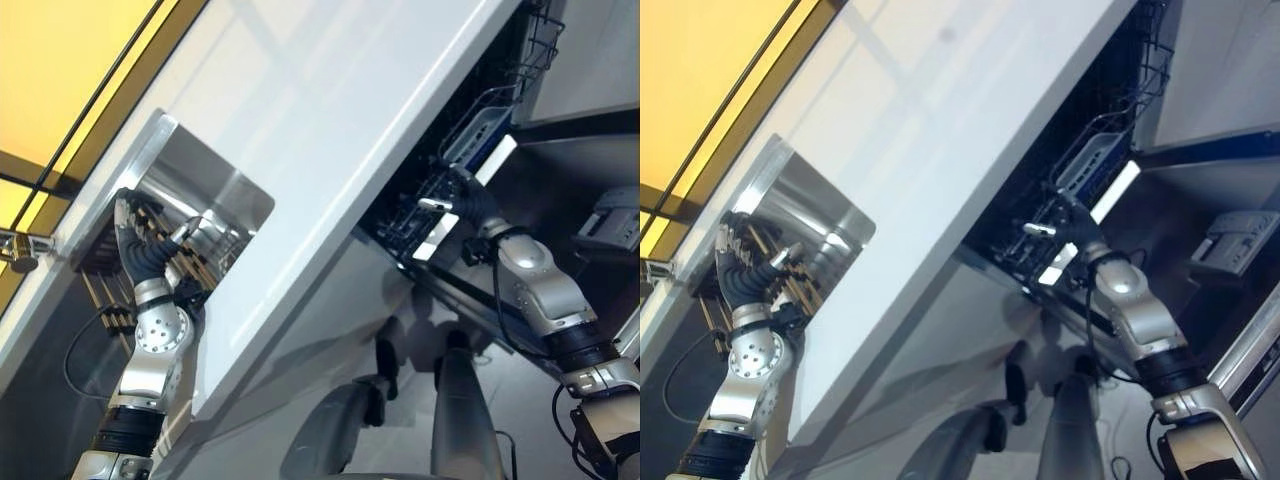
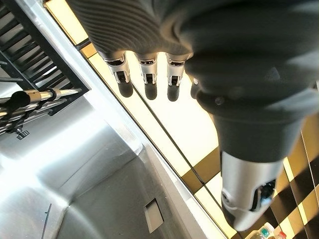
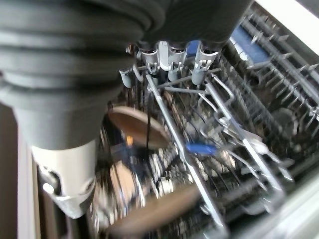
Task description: Pick up plates and place into dishwasher.
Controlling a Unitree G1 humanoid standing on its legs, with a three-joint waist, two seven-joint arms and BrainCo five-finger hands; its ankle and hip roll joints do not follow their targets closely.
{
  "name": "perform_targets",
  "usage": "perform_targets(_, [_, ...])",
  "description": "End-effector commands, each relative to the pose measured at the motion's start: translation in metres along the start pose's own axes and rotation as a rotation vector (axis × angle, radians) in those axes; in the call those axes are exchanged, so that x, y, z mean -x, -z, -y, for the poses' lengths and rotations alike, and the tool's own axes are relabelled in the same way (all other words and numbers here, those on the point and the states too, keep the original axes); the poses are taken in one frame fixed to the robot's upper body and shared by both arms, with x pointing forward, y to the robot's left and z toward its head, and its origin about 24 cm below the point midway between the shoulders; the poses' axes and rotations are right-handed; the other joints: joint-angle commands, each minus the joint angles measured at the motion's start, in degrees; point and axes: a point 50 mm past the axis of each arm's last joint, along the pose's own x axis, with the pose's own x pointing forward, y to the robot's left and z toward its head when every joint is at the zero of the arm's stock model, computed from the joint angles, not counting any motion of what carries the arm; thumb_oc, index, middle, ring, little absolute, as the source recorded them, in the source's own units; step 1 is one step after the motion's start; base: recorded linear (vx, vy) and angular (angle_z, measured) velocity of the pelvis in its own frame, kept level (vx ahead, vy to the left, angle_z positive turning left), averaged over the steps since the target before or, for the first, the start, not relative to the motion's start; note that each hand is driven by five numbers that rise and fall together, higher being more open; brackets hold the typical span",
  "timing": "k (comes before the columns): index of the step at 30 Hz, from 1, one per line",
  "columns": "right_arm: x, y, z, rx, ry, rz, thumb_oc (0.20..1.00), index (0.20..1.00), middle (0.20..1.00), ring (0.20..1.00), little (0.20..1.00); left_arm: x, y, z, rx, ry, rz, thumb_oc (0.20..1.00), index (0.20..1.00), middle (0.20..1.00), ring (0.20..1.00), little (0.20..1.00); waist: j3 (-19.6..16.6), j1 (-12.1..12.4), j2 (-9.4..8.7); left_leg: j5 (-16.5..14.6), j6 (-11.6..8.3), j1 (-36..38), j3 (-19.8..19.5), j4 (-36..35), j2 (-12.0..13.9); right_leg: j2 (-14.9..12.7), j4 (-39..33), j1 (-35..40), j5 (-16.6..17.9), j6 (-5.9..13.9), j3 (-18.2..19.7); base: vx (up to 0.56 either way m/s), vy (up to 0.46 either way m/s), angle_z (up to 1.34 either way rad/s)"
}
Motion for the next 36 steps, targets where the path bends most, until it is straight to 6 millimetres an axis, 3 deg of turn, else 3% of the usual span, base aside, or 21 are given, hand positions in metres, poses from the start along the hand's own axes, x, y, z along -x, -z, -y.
perform_targets(1, [0.017,-0.116,-0.14,-0.097,-0.816,0.563,1.0,1.0,1.0,1.0,1.0,-0.002,0.01,0.012,-0.058,0.073,-0.029,1.0,1.0,1.0,1.0,1.0,2.83,3.47,-5.44,-2.87,2.7,-2.9,-0.65,5.4,-4.7,-2.43,-12.83,5.2,6.13,5.05,1.67,0.0,-0.106,0.12])
perform_targets(8, [0.022,-0.103,-0.128,-0.14,-0.741,0.576,1.0,1.0,1.0,1.0,1.0,-0.014,0.004,-0.002,-0.124,0.077,-0.009,1.0,1.0,1.0,1.0,1.0,0.19,4.39,-10.32,-4.1,3.3,0.28,-2.23,5.08,-4.1,-1.92,-16.7,11.15,7.1,5.06,0.01,0.01,-0.149,0.1])
perform_targets(13, [0.026,-0.075,-0.11,-0.186,-0.626,0.531,1.0,1.0,1.0,1.0,1.0,-0.015,0.004,-0.011,-0.163,0.08,0.003,1.0,1.0,1.0,1.0,1.0,-2.84,3.86,-13.64,-5.21,3.55,4.23,-2.32,3.91,-2.76,-0.8,-20.74,16.71,7.96,5.12,-0.26,0.04,-0.127,0.05])
perform_targets(18, [0.044,-0.021,-0.074,-0.175,-0.423,0.374,1.0,1.0,1.0,1.0,1.0,-0.009,0.008,-0.019,-0.209,0.092,-0.011,1.0,1.0,1.0,1.0,1.0,-8.11,3.14,-16.85,-6.16,3.72,9.56,-1.74,0.74,-1.29,0.81,-24.56,22.65,7.89,5.28,0.38,0.06,-0.101,0.1])
perform_targets(21, [0.065,0.01,-0.051,-0.134,-0.317,0.259,1.0,1.0,1.0,1.0,1.0,-0.003,0.012,-0.028,-0.23,0.089,-0.035,1.0,1.0,1.0,1.0,1.0,-11.3,2.26,-17.99,-6.57,3.94,12.86,-1.66,-1.41,-0.82,1.83,-25.16,25.18,7.25,5.31,1.04,0.07,-0.05,0.01])
perform_targets(26, [0.101,0.043,-0.021,-0.102,-0.182,0.109,1.0,1.0,1.0,1.0,1.0,0.012,0.02,-0.047,-0.261,0.076,-0.071,1.0,1.0,1.0,1.0,1.0,-14.39,-0.01,-18.81,-7.57,4.35,17.76,-1.31,-3.78,-0.43,3.26,-25.25,28.35,6.06,5.26,2.82,0.05,-0.026,0.0])
perform_targets(30, [0.125,0.058,-0.009,-0.112,-0.105,0.031,1.0,1.0,1.0,1.0,1.0,0.021,0.024,-0.066,-0.285,0.056,-0.099,1.0,1.0,1.0,1.0,1.0,-15.55,-1.99,-18.85,-8.1,4.65,20.92,-0.98,-5.53,-0.16,3.87,-23.66,29.2,6.22,5.74,4.38,0.04,-0.008,-0.04])
perform_targets(36, [0.152,0.074,0.012,-0.079,0.083,-0.066,1.0,1.0,1.0,1.0,1.0,0.027,0.025,-0.078,-0.305,0.074,-0.107,1.0,1.0,1.0,1.0,1.0,-15.97,-4.26,-19.03,-9.73,5.13,23.33,0.03,-5.26,-0.34,4.02,-22.44,29.85,6.47,6.58,6.07,0.01,-0.005,-0.1])
